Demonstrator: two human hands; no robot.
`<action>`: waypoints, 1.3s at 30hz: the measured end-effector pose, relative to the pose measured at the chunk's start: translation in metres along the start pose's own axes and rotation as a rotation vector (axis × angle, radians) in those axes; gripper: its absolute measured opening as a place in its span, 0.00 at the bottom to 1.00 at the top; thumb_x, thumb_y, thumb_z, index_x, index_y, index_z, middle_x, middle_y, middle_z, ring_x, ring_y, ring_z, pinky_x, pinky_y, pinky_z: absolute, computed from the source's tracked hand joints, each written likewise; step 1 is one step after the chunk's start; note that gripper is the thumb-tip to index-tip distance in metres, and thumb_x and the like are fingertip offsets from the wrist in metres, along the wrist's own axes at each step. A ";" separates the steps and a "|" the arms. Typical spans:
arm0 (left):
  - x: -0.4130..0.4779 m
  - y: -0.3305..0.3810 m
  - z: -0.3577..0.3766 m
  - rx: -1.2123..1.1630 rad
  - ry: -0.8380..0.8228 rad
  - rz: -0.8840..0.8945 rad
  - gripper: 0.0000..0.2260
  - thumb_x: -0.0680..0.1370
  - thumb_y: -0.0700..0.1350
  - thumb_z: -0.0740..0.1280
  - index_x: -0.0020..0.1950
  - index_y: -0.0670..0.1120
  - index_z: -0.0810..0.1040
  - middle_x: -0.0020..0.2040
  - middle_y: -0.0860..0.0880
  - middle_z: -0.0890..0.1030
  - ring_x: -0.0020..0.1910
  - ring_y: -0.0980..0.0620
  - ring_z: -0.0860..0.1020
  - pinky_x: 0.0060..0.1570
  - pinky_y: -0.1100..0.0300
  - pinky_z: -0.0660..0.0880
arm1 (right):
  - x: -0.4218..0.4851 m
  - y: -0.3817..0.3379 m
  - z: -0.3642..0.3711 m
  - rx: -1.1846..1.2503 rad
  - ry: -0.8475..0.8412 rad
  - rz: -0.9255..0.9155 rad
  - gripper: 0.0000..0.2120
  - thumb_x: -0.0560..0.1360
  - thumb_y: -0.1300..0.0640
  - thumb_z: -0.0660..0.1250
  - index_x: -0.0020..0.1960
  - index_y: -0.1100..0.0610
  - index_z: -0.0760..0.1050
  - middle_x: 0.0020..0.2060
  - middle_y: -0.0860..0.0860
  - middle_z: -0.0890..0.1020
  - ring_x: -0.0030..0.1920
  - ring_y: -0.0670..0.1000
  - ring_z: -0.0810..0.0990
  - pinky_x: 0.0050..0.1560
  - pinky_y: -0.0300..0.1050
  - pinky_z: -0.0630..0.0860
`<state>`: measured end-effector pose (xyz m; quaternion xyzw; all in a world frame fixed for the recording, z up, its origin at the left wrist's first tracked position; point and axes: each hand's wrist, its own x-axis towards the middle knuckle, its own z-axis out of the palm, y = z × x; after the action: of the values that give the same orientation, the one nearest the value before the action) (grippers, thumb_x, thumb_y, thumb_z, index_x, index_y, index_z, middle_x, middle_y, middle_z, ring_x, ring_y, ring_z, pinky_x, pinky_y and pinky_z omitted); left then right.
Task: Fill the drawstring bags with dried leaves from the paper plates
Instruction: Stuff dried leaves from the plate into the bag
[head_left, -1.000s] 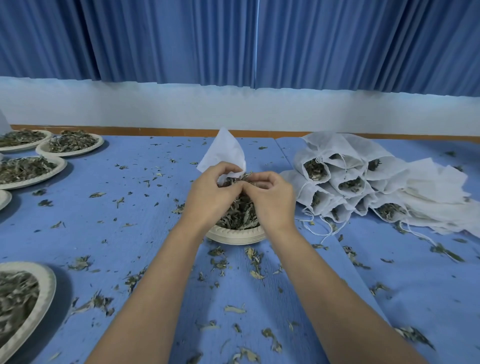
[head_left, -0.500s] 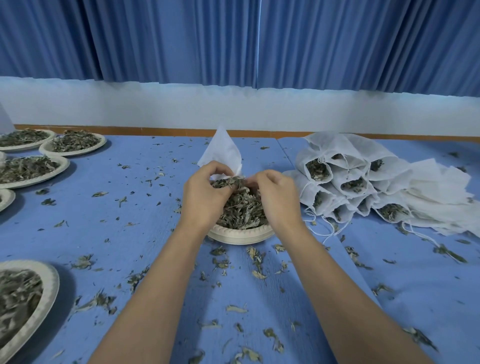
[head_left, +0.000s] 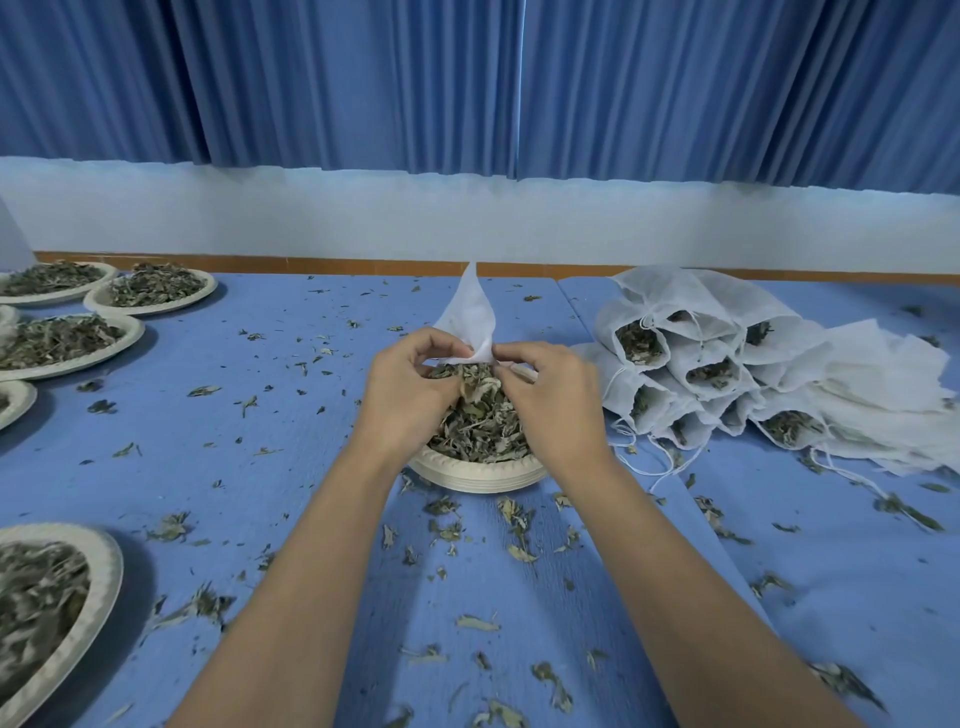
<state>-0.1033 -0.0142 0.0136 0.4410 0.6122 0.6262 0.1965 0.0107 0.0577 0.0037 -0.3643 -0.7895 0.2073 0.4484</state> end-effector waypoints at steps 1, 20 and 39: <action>0.001 -0.001 0.000 -0.007 -0.002 -0.003 0.15 0.70 0.27 0.69 0.41 0.48 0.78 0.45 0.51 0.81 0.35 0.57 0.79 0.41 0.61 0.78 | 0.000 0.000 0.000 -0.033 0.009 -0.017 0.09 0.75 0.58 0.69 0.55 0.55 0.82 0.50 0.49 0.84 0.55 0.49 0.78 0.55 0.43 0.73; 0.015 -0.005 0.022 0.237 0.364 0.007 0.07 0.73 0.34 0.67 0.45 0.45 0.78 0.39 0.58 0.75 0.33 0.67 0.72 0.31 0.77 0.67 | -0.003 -0.003 0.009 -0.002 -0.003 0.004 0.07 0.79 0.59 0.63 0.52 0.57 0.79 0.47 0.51 0.82 0.45 0.51 0.79 0.46 0.47 0.74; 0.009 -0.010 0.004 0.434 0.018 0.215 0.16 0.69 0.36 0.73 0.48 0.54 0.75 0.49 0.54 0.75 0.39 0.67 0.72 0.38 0.78 0.65 | 0.013 -0.006 0.001 0.401 -0.014 0.317 0.06 0.79 0.60 0.62 0.46 0.52 0.75 0.38 0.47 0.79 0.45 0.51 0.82 0.50 0.56 0.79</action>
<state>-0.1082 -0.0029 0.0064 0.5299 0.6835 0.5014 0.0237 0.0029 0.0639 0.0139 -0.3856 -0.6687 0.4301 0.4681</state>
